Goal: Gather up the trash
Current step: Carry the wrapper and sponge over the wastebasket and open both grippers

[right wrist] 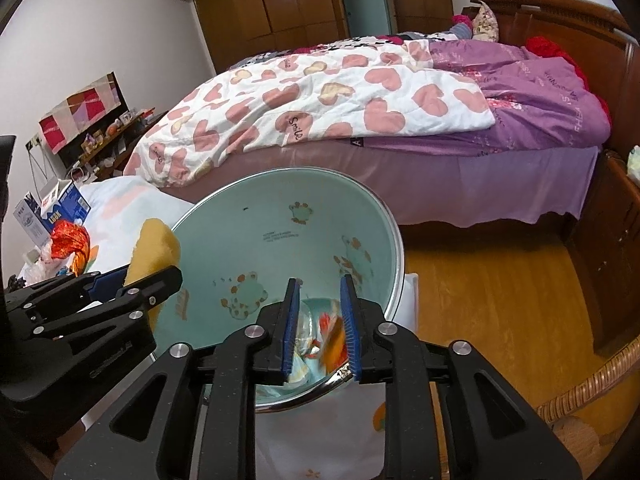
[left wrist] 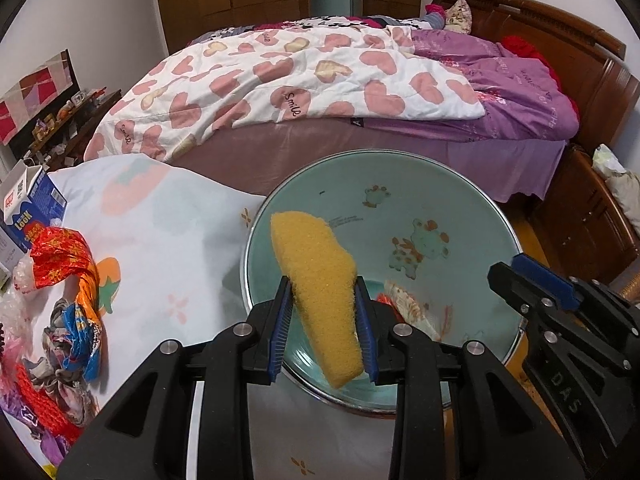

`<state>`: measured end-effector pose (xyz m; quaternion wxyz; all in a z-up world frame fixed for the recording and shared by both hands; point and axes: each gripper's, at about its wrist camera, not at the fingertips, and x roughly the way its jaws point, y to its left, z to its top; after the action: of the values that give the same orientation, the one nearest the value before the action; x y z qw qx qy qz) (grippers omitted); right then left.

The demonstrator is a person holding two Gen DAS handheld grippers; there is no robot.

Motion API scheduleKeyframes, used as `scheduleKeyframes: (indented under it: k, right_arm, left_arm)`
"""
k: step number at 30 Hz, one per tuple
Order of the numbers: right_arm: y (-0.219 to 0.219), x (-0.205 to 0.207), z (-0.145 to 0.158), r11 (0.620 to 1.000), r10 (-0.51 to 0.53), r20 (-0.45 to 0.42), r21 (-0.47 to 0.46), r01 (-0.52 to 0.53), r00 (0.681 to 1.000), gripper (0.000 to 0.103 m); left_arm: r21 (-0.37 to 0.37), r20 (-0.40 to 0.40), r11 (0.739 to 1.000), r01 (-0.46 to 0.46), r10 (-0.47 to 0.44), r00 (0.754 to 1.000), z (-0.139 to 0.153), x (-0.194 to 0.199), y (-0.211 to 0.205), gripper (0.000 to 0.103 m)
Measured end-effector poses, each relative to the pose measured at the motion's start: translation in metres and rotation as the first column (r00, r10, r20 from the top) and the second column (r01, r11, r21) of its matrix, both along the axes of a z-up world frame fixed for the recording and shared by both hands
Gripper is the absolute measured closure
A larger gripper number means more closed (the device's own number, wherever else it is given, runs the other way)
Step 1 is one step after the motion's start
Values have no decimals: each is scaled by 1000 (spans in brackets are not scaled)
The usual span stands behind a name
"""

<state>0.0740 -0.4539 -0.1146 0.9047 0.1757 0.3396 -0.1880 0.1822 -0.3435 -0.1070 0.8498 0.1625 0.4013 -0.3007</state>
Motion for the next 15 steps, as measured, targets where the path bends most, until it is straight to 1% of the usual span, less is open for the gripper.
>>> scheduleKeyframes:
  k: [1,2,4,5,6,7,8,10,12,15]
  right_arm:
    - [-1,-3,3,1000,-9,17,1,9,1000,69]
    - [0,-5,5,1000,-17,29,1,17,999,66]
    - [-2,-11,10,999,-37,54,-4,37,998,66]
    - [-3,-12,12,999,-45,61,-5,45,997,63]
    - [-4,-15,14,998,-55,70,-4,56,996,59]
    - [-4,-17,16,998,-65,78,-3,66,995,57]
    - [-5,-20,17,997,-76,86,-4,77,993,55]
    - [-5,-24,19,996,-93,95,-6,94,991,54]
    - [-5,-27,20,994,-104,98,-3,105,990,54]
    - [-2,-30,22,993,-116,97,-1,117,988,54]
  left_arm:
    - [3,2,1000,-6,6,1000,-1,1,0,67]
    - [4,2,1000,-11,11,1000,-1,2,1,61]
    - [6,3,1000,-23,23,1000,-1,2,2,56]
    - [6,6,1000,-26,26,1000,-1,2,3,51]
    - [7,16,999,-34,34,999,1,1,4,43]
    - [7,26,999,-39,39,999,2,0,5,39]
    - [7,42,999,-45,44,998,4,-1,6,36]
    - [6,58,999,-46,46,997,8,-5,9,34]
    - [-1,60,998,-56,56,997,11,-7,13,29]
    - [-9,64,997,-73,73,995,17,-8,21,27]
